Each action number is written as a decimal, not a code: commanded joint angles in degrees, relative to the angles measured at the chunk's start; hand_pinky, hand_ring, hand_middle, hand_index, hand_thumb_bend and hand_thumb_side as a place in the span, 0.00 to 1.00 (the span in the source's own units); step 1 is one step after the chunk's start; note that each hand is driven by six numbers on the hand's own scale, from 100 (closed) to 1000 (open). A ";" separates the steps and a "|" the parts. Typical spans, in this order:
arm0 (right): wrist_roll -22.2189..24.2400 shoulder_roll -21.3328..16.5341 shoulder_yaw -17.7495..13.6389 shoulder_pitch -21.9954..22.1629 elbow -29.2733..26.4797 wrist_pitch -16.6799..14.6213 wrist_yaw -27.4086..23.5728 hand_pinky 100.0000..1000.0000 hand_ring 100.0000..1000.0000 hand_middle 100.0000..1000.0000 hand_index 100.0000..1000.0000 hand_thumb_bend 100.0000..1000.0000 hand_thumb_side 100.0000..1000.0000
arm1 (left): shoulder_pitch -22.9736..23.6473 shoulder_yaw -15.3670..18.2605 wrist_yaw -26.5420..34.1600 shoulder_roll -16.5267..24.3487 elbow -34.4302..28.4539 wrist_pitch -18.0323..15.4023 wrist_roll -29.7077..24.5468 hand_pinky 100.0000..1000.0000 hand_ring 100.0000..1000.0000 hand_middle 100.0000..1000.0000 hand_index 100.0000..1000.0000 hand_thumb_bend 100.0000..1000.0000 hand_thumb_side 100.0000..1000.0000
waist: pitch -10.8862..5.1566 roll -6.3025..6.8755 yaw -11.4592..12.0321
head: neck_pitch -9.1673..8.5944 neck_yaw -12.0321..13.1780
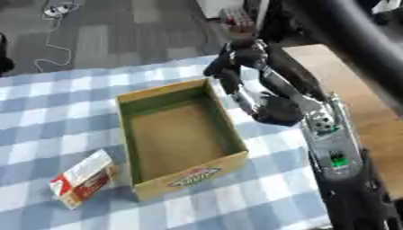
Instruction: Pick up objects on the table and place them in the box.
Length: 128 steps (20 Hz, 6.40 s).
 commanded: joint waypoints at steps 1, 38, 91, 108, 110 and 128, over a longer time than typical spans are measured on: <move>-0.31 -0.46 -0.51 -0.69 -0.77 0.27 0.07 0.32 0.38 0.47 0.66 0.00 1.00 | -0.63 -0.20 0.34 3.35 -0.76 2.23 -2.51 0.48 0.54 0.75 0.77 0.06 1.00 | -0.72 0.43 -0.21 | -0.18 -0.35; 0.67 -0.55 -0.25 -0.97 -0.77 0.17 -0.36 0.32 0.38 0.47 0.66 0.00 1.00 | -4.68 -7.81 -21.38 -0.87 -0.24 1.91 -44.88 0.67 0.68 0.78 0.82 0.16 1.00 | -1.39 1.06 -0.79 | -2.18 -1.78; 0.67 -0.62 -0.23 -1.28 -0.77 0.10 -0.48 0.32 0.38 0.46 0.65 0.00 1.00 | -1.70 -12.03 -28.56 -2.81 0.29 -8.52 -54.20 0.83 0.82 0.87 0.88 0.16 0.99 | -1.53 1.31 -0.88 | -0.20 -1.76; 0.75 -0.53 -0.21 -1.46 -0.77 0.04 -0.58 0.32 0.38 0.46 0.65 0.00 1.00 | -2.06 -12.23 -33.75 -2.54 5.81 -6.23 -54.20 1.00 0.93 1.00 0.98 0.36 1.00 | -1.57 1.44 -1.13 | -0.01 -0.09; 0.77 -0.53 -0.20 -1.47 -0.77 0.03 -0.60 0.32 0.38 0.46 0.65 0.00 1.00 | -2.13 -12.29 -33.75 -2.61 6.08 -6.12 -54.20 1.00 0.93 1.00 0.98 0.37 1.00 | -1.57 1.45 -1.14 | -0.01 0.04; 0.87 -0.40 -0.13 -1.65 -0.77 -0.04 -0.73 0.32 0.38 0.46 0.65 0.00 1.00 | -3.68 -14.46 -32.26 -2.69 6.99 -8.24 -54.20 1.00 0.89 0.94 0.94 0.33 1.00 | -1.56 1.50 -1.42 | -0.01 -0.22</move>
